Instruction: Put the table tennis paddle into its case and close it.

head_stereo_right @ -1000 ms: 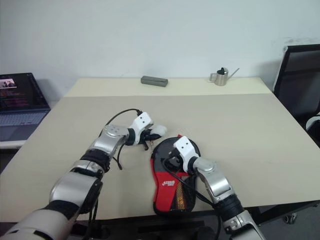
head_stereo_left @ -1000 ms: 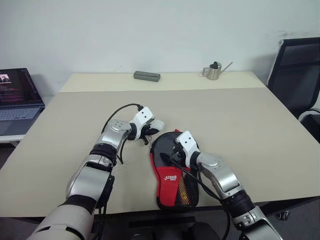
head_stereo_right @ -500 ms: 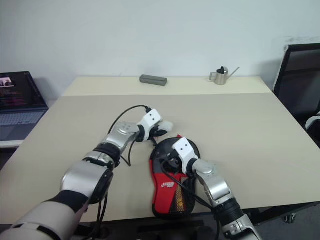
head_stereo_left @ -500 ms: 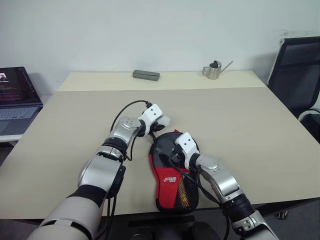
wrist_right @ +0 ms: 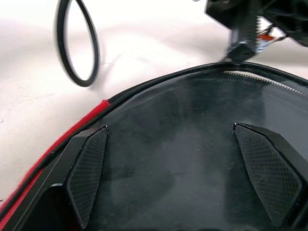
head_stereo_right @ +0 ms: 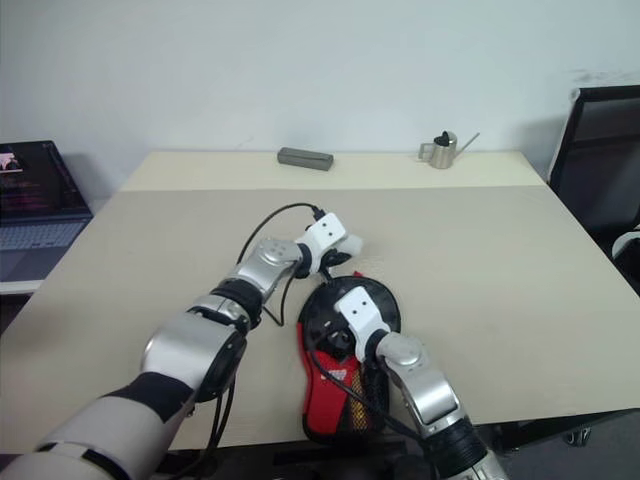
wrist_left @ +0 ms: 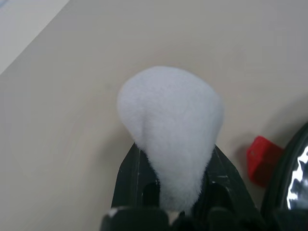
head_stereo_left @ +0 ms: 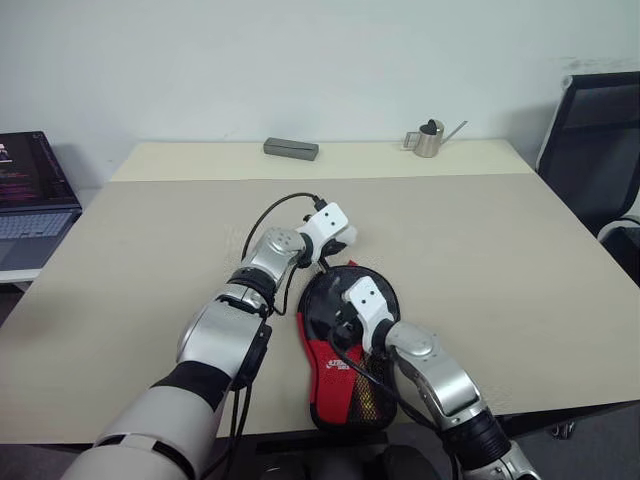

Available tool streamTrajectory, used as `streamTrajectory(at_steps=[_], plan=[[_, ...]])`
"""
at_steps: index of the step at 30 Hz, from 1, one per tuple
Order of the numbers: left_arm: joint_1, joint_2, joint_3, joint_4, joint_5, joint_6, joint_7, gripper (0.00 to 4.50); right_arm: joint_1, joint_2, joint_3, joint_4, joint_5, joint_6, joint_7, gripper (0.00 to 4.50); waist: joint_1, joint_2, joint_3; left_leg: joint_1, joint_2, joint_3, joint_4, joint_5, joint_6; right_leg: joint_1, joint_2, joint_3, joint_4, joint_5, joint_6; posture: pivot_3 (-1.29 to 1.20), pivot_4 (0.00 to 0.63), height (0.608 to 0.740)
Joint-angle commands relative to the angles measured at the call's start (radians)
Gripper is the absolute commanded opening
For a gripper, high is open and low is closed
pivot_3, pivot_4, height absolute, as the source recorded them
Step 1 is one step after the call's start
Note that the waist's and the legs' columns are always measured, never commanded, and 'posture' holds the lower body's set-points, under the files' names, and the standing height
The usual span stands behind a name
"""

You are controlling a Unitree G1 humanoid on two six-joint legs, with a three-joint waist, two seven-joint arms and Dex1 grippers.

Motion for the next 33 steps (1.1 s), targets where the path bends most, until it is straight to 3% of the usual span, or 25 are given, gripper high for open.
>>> streamTrajectory(at_steps=[1, 20, 33], plan=[[-0.057, -0.020, 0.010, -0.009, 0.017, -0.030, 0.025, 0.45, 0.114, -0.009, 0.078, 0.112, -0.015, 0.149, -0.006, 4.50, 0.002, 0.000, 0.000, 0.000, 0.000, 0.000, 0.000, -0.001, 0.000, 0.000, 0.000, 0.000, 0.000, -0.001, 0.000, 0.00, 0.150, 0.740], [-0.104, -0.165, -0.010, 0.014, 0.126, -0.023, 0.103, 0.45, 0.230, -0.020, 0.094, -0.023, -0.033, 0.219, -0.077, 4.50, 0.020, 0.002, -0.002, -0.001, 0.000, 0.000, 0.000, -0.008, 0.001, 0.000, 0.000, -0.001, -0.001, -0.009, 0.003, 0.00, 0.150, 0.740], [-0.035, -0.187, -0.045, 0.017, 0.167, -0.009, -0.016, 0.45, 0.218, -0.012, 0.091, -0.014, -0.026, 0.212, -0.082, 4.50, 0.019, 0.005, -0.004, 0.000, 0.000, 0.000, 0.001, -0.010, 0.001, 0.000, 0.000, -0.001, -0.001, -0.012, 0.000, 0.00, 0.150, 0.740]])
